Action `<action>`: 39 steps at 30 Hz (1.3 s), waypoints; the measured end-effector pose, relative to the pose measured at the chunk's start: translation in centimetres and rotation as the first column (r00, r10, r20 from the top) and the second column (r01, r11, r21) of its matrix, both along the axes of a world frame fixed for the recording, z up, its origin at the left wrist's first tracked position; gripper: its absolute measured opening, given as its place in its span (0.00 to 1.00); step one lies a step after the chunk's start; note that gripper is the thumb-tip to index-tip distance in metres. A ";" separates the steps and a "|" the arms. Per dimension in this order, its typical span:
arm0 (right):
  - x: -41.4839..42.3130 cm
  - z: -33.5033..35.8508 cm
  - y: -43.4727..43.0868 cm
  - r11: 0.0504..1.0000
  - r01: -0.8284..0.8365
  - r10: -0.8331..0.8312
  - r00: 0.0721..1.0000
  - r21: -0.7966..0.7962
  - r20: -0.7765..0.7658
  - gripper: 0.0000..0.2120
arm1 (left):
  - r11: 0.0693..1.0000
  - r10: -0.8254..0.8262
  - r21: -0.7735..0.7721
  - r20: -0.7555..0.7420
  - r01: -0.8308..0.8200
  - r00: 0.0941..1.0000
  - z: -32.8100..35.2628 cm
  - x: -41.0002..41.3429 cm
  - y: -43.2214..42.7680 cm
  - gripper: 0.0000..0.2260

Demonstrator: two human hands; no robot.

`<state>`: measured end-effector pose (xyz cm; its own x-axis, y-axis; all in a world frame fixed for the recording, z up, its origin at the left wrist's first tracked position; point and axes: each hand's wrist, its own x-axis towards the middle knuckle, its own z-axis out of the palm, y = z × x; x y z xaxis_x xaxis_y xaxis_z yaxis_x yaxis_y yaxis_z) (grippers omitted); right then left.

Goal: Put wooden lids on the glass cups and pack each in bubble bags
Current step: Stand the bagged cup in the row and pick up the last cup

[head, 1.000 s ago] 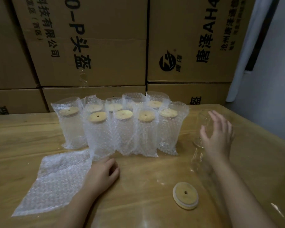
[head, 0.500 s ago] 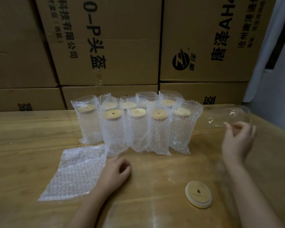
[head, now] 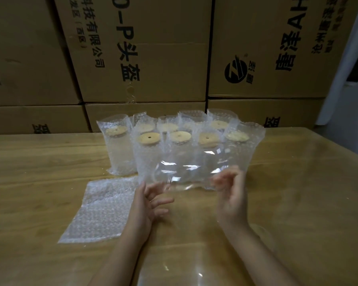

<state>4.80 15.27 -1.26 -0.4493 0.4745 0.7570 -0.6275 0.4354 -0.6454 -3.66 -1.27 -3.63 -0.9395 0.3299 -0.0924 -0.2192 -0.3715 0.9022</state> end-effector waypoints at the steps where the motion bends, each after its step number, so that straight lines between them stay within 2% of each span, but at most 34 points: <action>1: -0.2 -1.1 -0.4 0.997 -0.010 0.004 0.997 0.074 0.074 0.14 | 0.997 -0.051 0.062 0.013 0.050 0.999 0.0 -0.1 -0.3 0.26; 3: -0.4 -3.1 -1.2 0.995 -0.030 0.011 0.980 0.097 0.197 0.15 | 0.990 -0.111 0.085 -0.011 0.112 0.994 -0.1 0.0 -0.6 0.25; 5: -0.7 -4.6 -1.9 0.997 -0.044 0.025 0.956 0.057 0.291 0.12 | 0.996 -0.090 0.018 -0.038 0.091 0.995 -0.4 0.1 -0.5 0.22; 7: -1.0 -5.1 -2.2 0.999 -0.023 0.010 0.945 0.038 0.327 0.10 | 0.999 -0.039 0.008 -0.055 0.040 0.998 -0.9 0.1 0.0 0.24; 9: -1.2 -4.9 -2.1 1.000 -0.008 0.008 0.942 0.001 0.334 0.14 | 1.000 0.014 0.026 -0.092 -0.012 0.996 -1.3 0.0 0.5 0.25; 12: -1.5 -4.8 -1.8 0.990 -0.061 0.107 0.913 -0.127 0.393 0.18 | 0.996 0.075 -0.043 -0.158 -0.082 0.985 -1.7 0.0 0.9 0.24; 14: -1.6 -5.2 -1.7 0.971 -0.090 0.183 0.877 -0.223 0.444 0.23 | 0.983 0.108 -0.115 -0.249 -0.141 0.962 -2.0 0.0 1.0 0.23; 18: -1.9 -6.0 -1.5 0.958 -0.073 0.210 0.839 -0.279 0.502 0.20 | 0.943 0.159 -0.186 -0.481 -0.277 0.862 -2.2 0.2 0.9 0.23; 23: -1.6 -5.8 -1.7 0.972 -0.041 0.144 0.883 -0.233 0.447 0.21 | 0.912 0.124 -0.189 -0.722 -0.365 0.681 -2.4 0.6 0.8 0.23; 26: -1.0 -5.0 -1.9 0.979 -0.025 0.101 0.923 -0.203 0.372 0.23 | 0.893 0.109 -0.196 -0.780 -0.406 0.616 -2.3 0.5 0.9 0.24; 30: -0.4 -4.4 -2.1 0.989 -0.021 0.064 0.953 -0.145 0.296 0.22 | 0.879 0.088 -0.209 -0.813 -0.429 0.576 -2.3 0.4 0.8 0.21; 32: -0.3 -4.1 -2.1 0.995 -0.005 0.033 0.954 -0.096 0.298 0.22 | 0.886 0.066 -0.219 -0.813 -0.409 0.579 -2.3 0.5 0.6 0.19; 34: -0.3 -3.9 -2.0 0.996 -0.004 0.029 0.952 -0.084 0.304 0.22 | 0.899 0.060 -0.230 -0.778 -0.372 0.626 -2.1 0.6 0.5 0.18; 39: -0.5 -3.7 -1.5 0.970 -0.130 0.190 0.932 -0.204 0.310 0.19 | 0.955 0.070 -0.182 -0.632 -0.236 0.772 -1.9 0.6 0.2 0.16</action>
<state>4.33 13.75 -5.00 -0.7373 0.4883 0.4668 -0.4218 0.2070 -0.8827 -3.10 -1.12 -5.49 -0.8576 0.2220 0.4639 0.4510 -0.1091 0.8858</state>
